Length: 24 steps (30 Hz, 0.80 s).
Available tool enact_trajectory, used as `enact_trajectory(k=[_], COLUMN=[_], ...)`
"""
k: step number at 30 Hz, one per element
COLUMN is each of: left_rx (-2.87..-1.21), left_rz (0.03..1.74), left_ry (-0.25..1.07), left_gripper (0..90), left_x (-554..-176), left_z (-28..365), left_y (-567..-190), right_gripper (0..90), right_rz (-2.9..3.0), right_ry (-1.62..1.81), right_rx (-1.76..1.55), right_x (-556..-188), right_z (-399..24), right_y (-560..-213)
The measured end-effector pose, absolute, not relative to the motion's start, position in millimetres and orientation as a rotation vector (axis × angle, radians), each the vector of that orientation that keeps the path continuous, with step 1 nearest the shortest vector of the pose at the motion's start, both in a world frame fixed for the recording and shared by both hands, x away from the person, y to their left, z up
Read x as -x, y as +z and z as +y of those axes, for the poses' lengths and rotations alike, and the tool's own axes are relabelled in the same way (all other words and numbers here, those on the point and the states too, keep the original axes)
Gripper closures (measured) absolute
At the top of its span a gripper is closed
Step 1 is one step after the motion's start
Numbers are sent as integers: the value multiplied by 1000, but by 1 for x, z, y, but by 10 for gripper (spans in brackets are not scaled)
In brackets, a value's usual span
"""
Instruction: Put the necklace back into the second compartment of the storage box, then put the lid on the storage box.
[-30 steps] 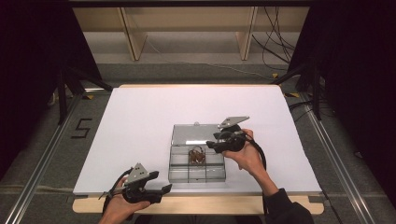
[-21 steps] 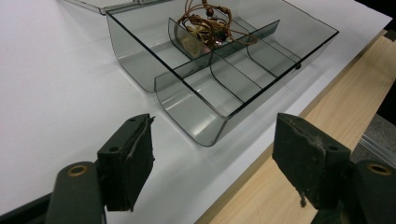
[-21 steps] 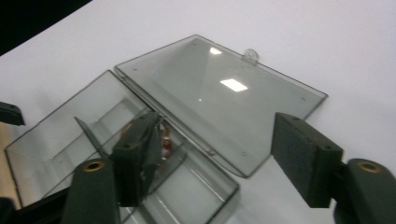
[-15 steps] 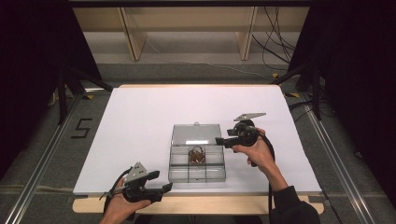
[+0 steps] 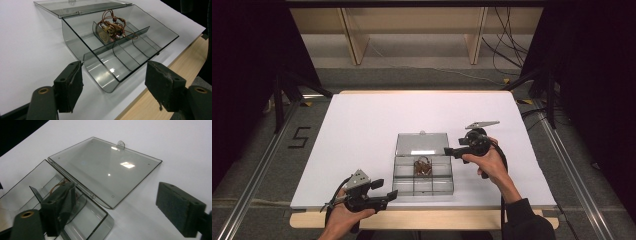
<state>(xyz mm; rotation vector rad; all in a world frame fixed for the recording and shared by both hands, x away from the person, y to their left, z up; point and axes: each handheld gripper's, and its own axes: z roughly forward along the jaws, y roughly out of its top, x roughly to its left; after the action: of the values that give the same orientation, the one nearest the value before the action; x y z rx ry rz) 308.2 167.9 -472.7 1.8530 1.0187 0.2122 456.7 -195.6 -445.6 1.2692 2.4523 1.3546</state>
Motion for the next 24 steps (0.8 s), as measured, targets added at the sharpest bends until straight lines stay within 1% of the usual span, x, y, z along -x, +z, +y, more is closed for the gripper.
enact_trajectory(k=[3, 4, 8, 9, 16, 17, 24], left_rx=[-1819, -1816, -1824, -1803, -1837, -1860, -1901], left_rz=[1050, 1050, 1068, 1065, 1066, 1046, 1043], left_ry=[206, 203, 209, 204, 222, 223, 190], left_gripper=[306, 311, 337, 345, 410, 413, 477], left_x=[-311, -313, -321, -323, -332, -334, -338], left_z=[164, 164, 162, 161, 157, 157, 153], left_y=[-472, -472, -471, -471, -472, -473, -478], right_gripper=[164, 164, 165, 165, 164, 164, 165], right_rz=[2446, 2446, 2437, 2426, 2477, 2478, 2517], right_ry=[1357, 1374, 1352, 1360, 1343, 1335, 1372], right_rx=[-1268, -1307, -1294, -1304, -1311, -1338, -1329], right_x=[-457, -456, -458, -458, -459, -458, -458], right_z=[-198, -197, -201, -201, -195, -194, -189], right_y=[-445, -445, -446, -447, -453, -452, -459])
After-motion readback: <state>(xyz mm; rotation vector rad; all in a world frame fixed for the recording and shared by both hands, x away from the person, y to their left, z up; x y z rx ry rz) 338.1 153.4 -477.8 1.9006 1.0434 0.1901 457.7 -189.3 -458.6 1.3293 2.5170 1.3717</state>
